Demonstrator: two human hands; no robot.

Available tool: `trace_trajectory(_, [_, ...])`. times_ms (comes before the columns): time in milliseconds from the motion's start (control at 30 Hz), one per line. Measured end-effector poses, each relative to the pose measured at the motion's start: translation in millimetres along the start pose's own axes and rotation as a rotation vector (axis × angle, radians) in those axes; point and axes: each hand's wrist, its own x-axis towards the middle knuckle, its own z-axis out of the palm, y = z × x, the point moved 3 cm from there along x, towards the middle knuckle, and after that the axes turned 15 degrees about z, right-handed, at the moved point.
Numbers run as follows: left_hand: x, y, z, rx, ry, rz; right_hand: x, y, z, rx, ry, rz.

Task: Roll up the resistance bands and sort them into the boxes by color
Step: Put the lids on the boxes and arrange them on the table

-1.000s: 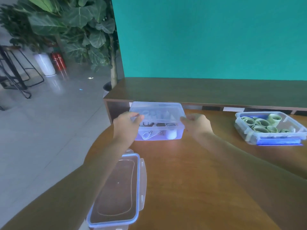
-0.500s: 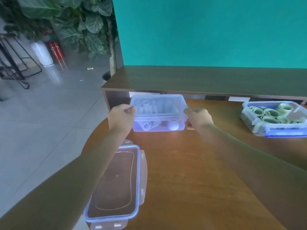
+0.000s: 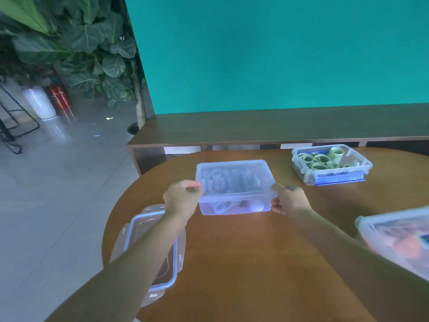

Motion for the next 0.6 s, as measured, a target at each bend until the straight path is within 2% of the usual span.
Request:
trace_trajectory(267, [-103.7,27.4,-3.9,-0.039,-0.068,-0.055,-77.1,63.5,-74.6,-0.026,0.022,-0.048])
trace_trajectory(500, [-171.3,42.4,-11.7,-0.160,-0.122,-0.104,-131.2,102.5,-111.6,-0.043,0.054,-0.089])
trace_trajectory(600, [-184.4,47.6,-15.3,-0.124,-0.146,-0.068,-148.7,104.3,-118.9,-0.214,0.092,-0.139])
